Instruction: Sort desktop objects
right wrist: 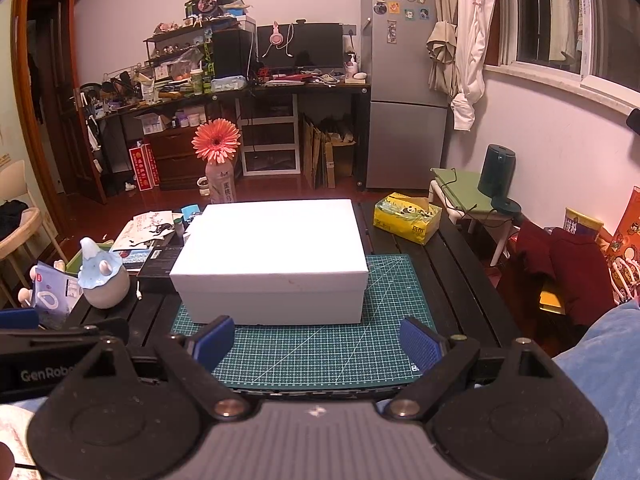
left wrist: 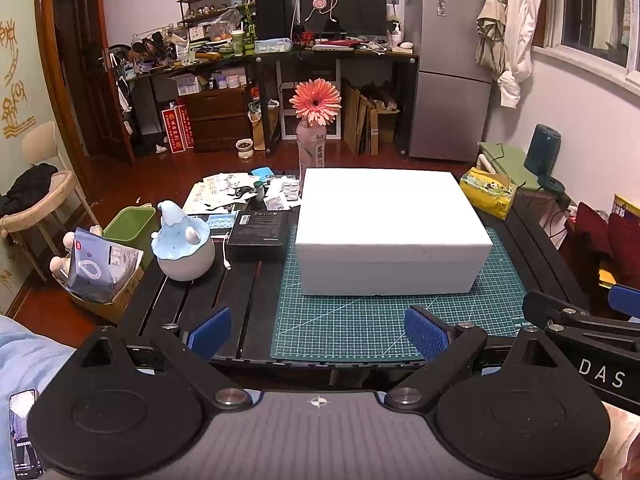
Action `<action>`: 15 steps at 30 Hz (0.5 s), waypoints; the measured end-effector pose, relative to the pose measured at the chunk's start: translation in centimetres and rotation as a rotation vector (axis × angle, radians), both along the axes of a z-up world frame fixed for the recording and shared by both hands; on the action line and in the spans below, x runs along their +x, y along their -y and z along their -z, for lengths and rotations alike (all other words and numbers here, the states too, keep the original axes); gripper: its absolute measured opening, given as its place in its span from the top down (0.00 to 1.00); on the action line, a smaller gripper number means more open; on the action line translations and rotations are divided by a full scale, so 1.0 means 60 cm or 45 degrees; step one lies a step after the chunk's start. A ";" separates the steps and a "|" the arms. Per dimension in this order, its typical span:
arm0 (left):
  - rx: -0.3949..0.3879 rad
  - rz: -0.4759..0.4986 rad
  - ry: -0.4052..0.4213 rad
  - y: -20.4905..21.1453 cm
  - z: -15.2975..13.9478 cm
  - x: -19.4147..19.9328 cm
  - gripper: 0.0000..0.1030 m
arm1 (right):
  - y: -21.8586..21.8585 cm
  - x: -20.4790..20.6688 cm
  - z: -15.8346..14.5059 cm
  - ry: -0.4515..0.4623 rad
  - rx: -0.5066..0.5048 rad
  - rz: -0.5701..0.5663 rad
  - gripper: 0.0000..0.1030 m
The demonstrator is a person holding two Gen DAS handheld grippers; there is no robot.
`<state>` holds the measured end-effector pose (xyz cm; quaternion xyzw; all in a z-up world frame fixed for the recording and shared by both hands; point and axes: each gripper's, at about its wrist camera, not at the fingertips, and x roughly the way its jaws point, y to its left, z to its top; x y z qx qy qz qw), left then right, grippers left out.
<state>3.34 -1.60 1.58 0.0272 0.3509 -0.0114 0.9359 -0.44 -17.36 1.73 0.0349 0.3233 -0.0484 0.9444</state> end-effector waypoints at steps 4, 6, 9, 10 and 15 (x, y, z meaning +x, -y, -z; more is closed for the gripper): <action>-0.001 -0.001 -0.001 0.000 0.000 0.001 0.09 | -0.001 0.002 0.001 0.000 -0.001 -0.002 0.13; -0.001 -0.001 0.000 0.000 -0.001 0.001 0.09 | -0.001 0.002 0.001 0.001 -0.002 -0.002 0.13; 0.002 -0.001 -0.001 0.000 0.000 0.002 0.09 | -0.002 0.003 0.004 0.001 -0.005 -0.002 0.13; 0.002 -0.001 -0.002 0.000 0.000 0.002 0.09 | -0.003 0.003 0.004 -0.001 -0.006 -0.002 0.13; -0.003 -0.004 -0.008 -0.003 0.001 0.003 0.09 | -0.005 0.004 0.006 -0.006 -0.005 -0.004 0.13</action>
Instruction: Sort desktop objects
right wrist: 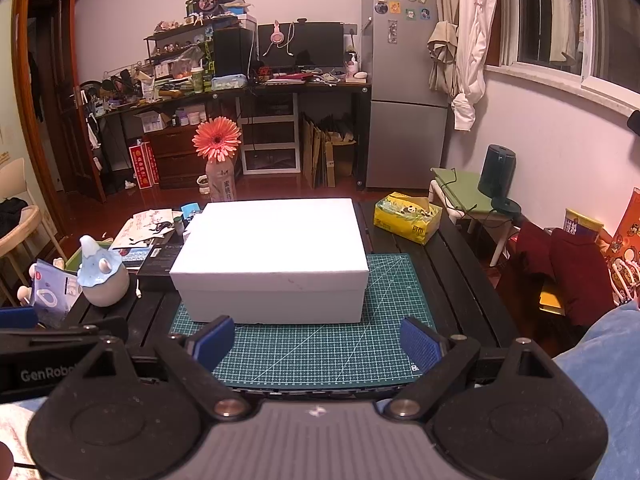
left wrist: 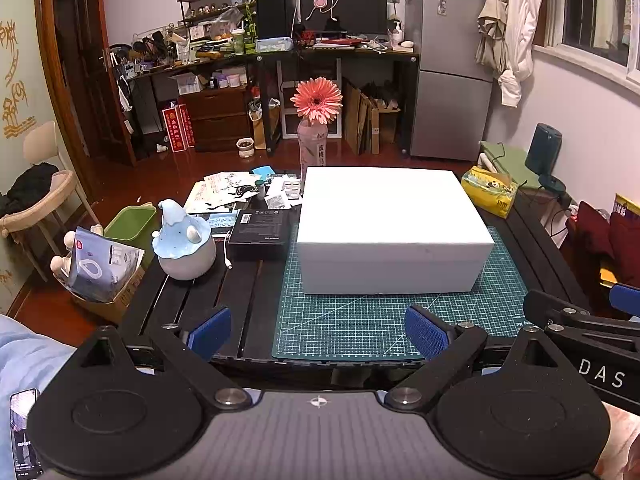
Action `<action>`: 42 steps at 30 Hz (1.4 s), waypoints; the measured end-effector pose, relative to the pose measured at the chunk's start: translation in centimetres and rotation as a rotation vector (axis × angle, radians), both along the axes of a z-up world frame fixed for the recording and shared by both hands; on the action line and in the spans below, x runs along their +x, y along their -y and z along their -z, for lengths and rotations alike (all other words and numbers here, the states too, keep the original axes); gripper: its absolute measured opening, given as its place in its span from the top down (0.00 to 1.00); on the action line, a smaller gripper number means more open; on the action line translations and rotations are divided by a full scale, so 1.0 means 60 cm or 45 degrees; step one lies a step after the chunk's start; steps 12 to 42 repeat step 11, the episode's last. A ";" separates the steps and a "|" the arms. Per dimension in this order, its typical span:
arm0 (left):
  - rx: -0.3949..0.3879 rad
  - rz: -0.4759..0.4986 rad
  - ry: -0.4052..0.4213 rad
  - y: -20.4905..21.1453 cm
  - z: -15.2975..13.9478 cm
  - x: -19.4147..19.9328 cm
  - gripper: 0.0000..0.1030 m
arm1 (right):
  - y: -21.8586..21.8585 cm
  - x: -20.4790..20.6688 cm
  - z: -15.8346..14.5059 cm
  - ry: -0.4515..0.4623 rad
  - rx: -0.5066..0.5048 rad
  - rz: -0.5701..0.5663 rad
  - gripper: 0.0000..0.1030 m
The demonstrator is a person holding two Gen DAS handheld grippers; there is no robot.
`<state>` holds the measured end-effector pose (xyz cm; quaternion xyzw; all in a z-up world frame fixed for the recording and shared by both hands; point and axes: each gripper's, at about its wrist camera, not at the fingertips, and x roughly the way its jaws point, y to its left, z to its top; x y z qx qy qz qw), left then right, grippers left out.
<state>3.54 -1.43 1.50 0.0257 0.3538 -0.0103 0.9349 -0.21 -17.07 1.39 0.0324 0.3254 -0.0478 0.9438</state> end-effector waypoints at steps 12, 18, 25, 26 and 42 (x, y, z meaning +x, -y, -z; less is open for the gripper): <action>-0.012 -0.004 -0.002 -0.002 -0.001 0.000 0.09 | 0.000 -0.002 -0.001 -0.001 -0.001 0.001 0.13; -0.012 -0.004 -0.002 -0.002 -0.001 0.000 0.09 | 0.000 -0.002 -0.001 -0.001 -0.001 0.001 0.13; -0.012 -0.004 -0.002 -0.002 -0.001 0.000 0.09 | 0.000 -0.002 -0.001 -0.001 -0.001 0.001 0.13; -0.012 -0.004 -0.002 -0.002 -0.001 0.000 0.09 | 0.000 -0.002 -0.001 -0.001 -0.001 0.001 0.13; -0.012 -0.004 -0.002 -0.002 -0.001 0.000 0.09 | 0.000 -0.002 -0.001 -0.001 -0.001 0.001 0.13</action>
